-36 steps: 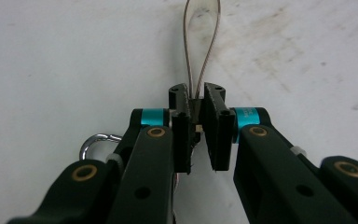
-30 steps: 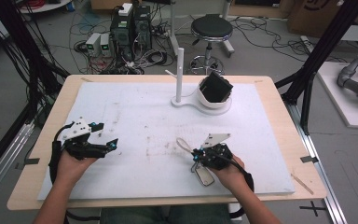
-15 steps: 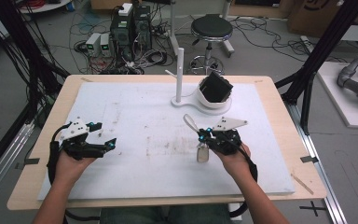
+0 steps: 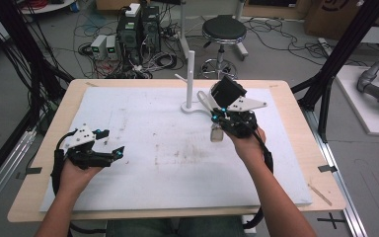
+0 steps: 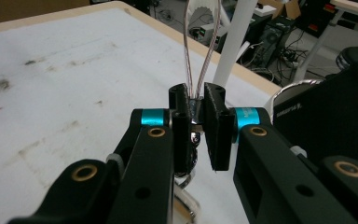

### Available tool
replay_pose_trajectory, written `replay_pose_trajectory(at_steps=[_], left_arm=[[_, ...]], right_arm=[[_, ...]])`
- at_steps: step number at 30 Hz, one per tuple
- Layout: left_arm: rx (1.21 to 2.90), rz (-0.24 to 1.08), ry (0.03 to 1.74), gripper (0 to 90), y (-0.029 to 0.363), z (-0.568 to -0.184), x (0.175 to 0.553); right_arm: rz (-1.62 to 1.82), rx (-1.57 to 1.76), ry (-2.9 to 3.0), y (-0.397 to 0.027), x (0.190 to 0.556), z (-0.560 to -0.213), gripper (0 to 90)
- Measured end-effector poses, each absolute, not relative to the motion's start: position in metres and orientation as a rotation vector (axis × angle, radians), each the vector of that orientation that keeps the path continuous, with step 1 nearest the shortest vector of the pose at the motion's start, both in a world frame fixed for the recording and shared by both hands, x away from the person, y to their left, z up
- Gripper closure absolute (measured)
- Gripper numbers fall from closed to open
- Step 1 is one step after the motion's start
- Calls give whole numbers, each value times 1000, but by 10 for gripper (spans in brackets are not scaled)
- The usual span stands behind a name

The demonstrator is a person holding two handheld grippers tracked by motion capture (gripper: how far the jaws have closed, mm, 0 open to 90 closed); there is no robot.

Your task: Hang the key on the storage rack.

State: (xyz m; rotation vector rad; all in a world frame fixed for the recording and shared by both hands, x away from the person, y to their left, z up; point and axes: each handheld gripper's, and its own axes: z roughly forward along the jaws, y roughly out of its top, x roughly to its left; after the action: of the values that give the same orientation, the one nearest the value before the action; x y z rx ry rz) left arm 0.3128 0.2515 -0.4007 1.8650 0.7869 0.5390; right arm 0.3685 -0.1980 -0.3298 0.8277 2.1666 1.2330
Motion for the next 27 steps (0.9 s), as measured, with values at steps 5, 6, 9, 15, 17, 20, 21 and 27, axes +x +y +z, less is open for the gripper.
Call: replay_pose_trajectory(at_steps=[5, 6, 9, 15, 17, 20, 21, 27], left_arm=[[1865, 538, 788, 159, 252, -401, 313], [1867, 538, 786, 159, 252, -401, 313], [1867, 534, 786, 159, 251, -401, 313], [1862, 534, 784, 159, 251, -401, 314], [1863, 534, 784, 159, 252, -401, 314], [1861, 536, 786, 159, 253, -401, 314], [1865, 537, 784, 159, 253, -401, 314], [1858, 538, 794, 159, 255, -401, 313]], right_arm=[[1220, 826, 2132, -193, 384, -316, 828], [1208, 828, 2119, -191, 391, -310, 828], [1206, 826, 2103, -188, 397, -305, 828], [1181, 803, 2094, -176, 412, -293, 828], [1177, 788, 2088, -171, 416, -289, 828], [1167, 781, 2091, -165, 421, -286, 828], [1164, 785, 2092, -164, 422, -286, 828], [1123, 784, 2103, -156, 430, -286, 828]])
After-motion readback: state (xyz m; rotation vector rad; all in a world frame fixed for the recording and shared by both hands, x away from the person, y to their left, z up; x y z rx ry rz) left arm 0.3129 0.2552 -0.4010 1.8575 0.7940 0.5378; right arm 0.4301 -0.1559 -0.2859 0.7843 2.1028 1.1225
